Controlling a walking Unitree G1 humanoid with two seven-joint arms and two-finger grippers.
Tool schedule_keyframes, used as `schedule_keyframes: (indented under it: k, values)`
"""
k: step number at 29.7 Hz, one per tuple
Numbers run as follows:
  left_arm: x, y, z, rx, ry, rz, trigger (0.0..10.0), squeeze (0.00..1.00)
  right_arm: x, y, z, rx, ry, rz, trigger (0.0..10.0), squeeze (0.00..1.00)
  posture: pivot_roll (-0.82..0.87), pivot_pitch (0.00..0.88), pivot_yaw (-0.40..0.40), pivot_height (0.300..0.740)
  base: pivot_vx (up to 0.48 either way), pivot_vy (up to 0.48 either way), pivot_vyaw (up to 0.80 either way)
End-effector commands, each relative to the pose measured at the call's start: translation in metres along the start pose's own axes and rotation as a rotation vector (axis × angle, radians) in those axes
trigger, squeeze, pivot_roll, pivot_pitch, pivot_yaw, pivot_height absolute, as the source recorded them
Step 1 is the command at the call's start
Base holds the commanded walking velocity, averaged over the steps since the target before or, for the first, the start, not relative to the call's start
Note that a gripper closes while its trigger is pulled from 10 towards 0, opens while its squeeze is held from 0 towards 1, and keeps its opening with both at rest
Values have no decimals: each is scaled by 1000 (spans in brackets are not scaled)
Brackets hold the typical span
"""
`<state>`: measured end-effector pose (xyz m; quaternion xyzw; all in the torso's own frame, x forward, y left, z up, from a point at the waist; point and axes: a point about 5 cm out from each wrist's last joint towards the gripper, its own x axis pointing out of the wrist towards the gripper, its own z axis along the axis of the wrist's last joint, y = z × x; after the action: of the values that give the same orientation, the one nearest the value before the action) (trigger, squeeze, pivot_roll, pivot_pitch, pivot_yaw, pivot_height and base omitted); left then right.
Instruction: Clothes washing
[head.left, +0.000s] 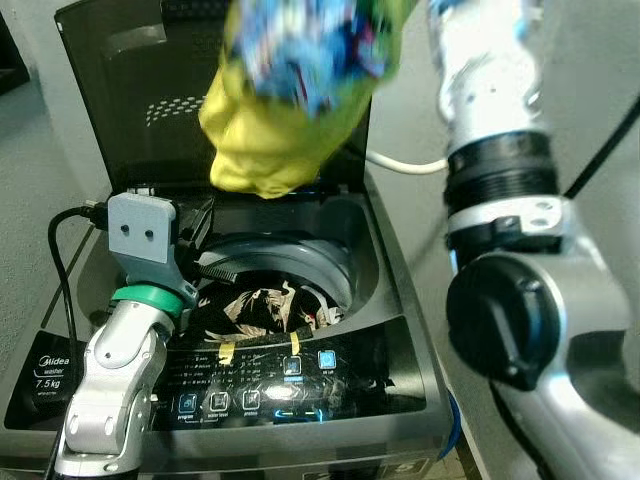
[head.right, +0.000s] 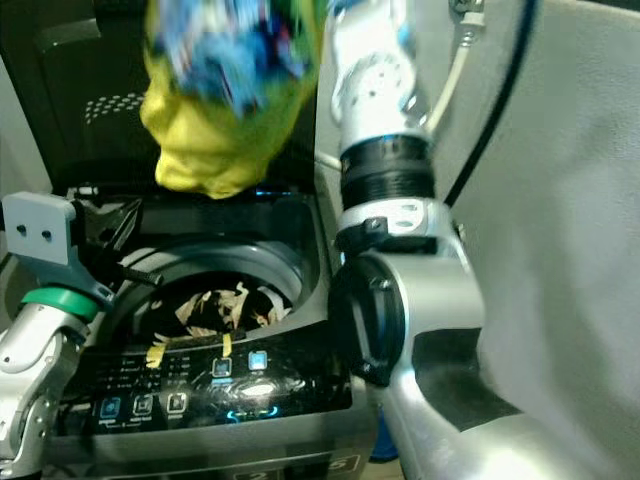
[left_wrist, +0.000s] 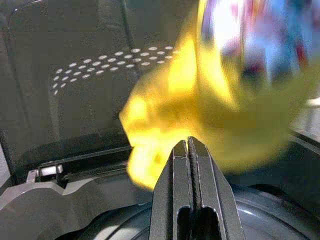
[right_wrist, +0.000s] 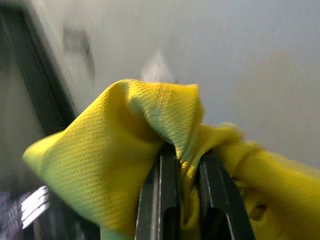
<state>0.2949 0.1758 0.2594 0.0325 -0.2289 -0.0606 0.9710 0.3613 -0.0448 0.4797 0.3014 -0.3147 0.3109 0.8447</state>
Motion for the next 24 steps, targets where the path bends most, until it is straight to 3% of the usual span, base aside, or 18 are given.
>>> schedule_keyframes:
  k: [1, 2, 3, 4, 5, 12, 15, 16, 18, 19, 20, 24]
  values:
    - [-1, 0, -2, 5, 9, -5, 10000, 0, -11, 2, -43, -137, 220, 83, 10000, 0, 40, 32, 53, 740, 0, 0, 0]
    - [-1, 0, -2, 5, 9, -5, 10000, 0, -11, 2, -43, -137, 220, 83, 10000, 0, 40, 32, 53, 740, 0, 0, 0]
    - [1, -2, -3, 2, 10, -17, 10000, 0, -23, -5, -71, -263, 359, 107, 10000, 0, 37, 33, 57, 740, 0, 0, 0]
    - [1, -2, -3, 2, 10, -17, 10000, 0, -23, -5, -71, -263, 359, 107, 10000, 0, 37, 33, 57, 740, 0, 0, 0]
    - [2, -4, -3, -2, 9, -28, 10000, 0, -35, -12, -90, -342, 451, 113, 10000, 0, 37, 35, 59, 740, 0, 0, 0]
    - [2, -6, -3, -6, 7, -40, 10000, 0, -44, -25, -105, -435, 535, 113, 10000, 0, 41, 36, 58, 740, 0, 0, 0]
    - [0, -9, -4, 3, 25, -90, 10000, 0, -68, -51, -122, -620, 761, 227, 10000, 0, 53, 43, 49, 740, 0, 0, 0]
    - [0, -9, -4, 3, 25, -90, 10000, 0, -68, -51, -122, -620, 761, 227, 10000, 0, 53, 43, 49, 740, 0, 0, 0]
    - [-2, -13, -6, 19, 49, -151, 10000, 0, -89, -68, -127, -705, 916, 306, 10000, 0, 57, 45, 52, 740, 0, 0, 0]
    - [-2, -13, -6, 19, 49, -151, 10000, 0, -89, -68, -127, -705, 916, 306, 10000, 0, 57, 45, 52, 740, 0, 0, 0]
    - [-6, -19, -10, 37, 82, -242, 10000, 0, -106, -81, -123, -706, 1004, 368, 10000, 0, 57, 50, 58, 740, 0, 0, 0]
    - [-9, -22, -12, 49, 98, -290, 10000, 0, -113, -84, -118, -681, 1032, 400, 10000, 0, 60, 56, 63, 740, 0, 0, 0]
